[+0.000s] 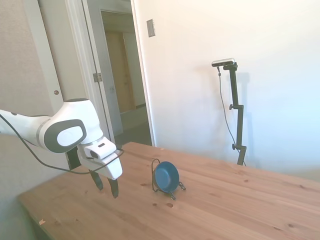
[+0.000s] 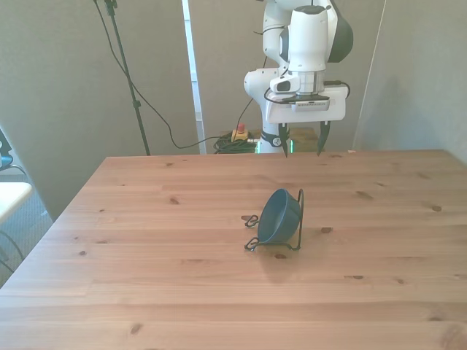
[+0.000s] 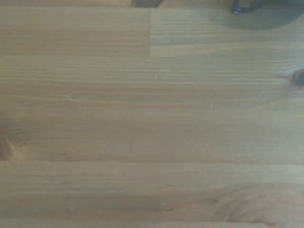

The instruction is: Unload the bowl

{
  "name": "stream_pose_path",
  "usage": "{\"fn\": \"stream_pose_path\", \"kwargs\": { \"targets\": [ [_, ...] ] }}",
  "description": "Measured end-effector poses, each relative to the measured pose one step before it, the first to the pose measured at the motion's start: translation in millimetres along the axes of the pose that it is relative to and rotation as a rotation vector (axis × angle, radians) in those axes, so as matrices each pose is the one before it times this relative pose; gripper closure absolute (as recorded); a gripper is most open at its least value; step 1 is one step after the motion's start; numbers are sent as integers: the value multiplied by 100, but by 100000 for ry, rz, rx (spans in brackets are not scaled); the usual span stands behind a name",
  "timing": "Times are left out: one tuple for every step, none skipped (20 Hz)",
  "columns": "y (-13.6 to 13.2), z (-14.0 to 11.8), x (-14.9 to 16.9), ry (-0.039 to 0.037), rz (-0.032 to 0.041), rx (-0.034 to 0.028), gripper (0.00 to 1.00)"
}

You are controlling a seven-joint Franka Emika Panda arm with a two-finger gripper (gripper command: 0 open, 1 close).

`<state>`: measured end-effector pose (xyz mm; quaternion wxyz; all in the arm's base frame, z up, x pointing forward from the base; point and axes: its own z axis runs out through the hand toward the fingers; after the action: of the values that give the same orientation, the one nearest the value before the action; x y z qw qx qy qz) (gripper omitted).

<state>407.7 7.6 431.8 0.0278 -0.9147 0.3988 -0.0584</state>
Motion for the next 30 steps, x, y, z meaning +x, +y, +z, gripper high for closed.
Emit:
{"fn": "stream_pose_path", "kwargs": {
  "targets": [
    [17, 8, 30, -82, -56, 53, 0],
    [179, 9, 228, -466, -831, 392, 0],
    [141, 7, 171, -184, 187, 147, 0],
    [69, 20, 117, -136, 101, 55, 0],
    [4, 43, 84, -176, 52, 17, 0],
    [-9, 34, 124, -206, 92, 90, 0],
    [-55, 18, 167, -108, 109, 119, 0],
    [-69, -10, 232, -1, 71, 220, 0],
    [-96, -60, 339, 191, -17, 459, 0],
    [-146, -106, 409, 214, -149, 476, 0],
    [-178, -113, 441, 199, -265, 443, 0],
    [-256, -177, 471, 291, -378, 488, 0],
    [-333, -234, 451, 582, -435, 688, 0],
    [-372, -232, 429, 697, -437, 746, 0],
    [-423, -220, 435, 793, -419, 803, 0],
    [-396, -127, 402, 610, -447, 629, 0],
    [-431, -57, 453, 600, -601, 621, 0],
    [-395, 18, 435, 674, -684, 667, 0],
    [-356, 84, 485, 724, -570, 712, 0],
    [-258, 23, 534, 692, -640, 717, 0],
    [-113, -24, 586, 572, -347, 694, 0],
    [41, -190, 735, 430, -278, 810, 0],
    [201, -281, 798, 188, 16, 1097, 0],
    [336, -417, 897, 116, 220, 1608, 0],
    [440, -404, 855, 111, 100, 1622, 0],
    [537, -440, 835, 274, 92, 1438, 0],
    [595, -399, 786, 315, -62, 1302, 0],
    [490, -337, 682, 403, -140, 935, 0],
    [405, -192, 630, 142, -106, 899, 0],
    [279, 17, 524, -460, -257, 1099, 0]
  ]
}}
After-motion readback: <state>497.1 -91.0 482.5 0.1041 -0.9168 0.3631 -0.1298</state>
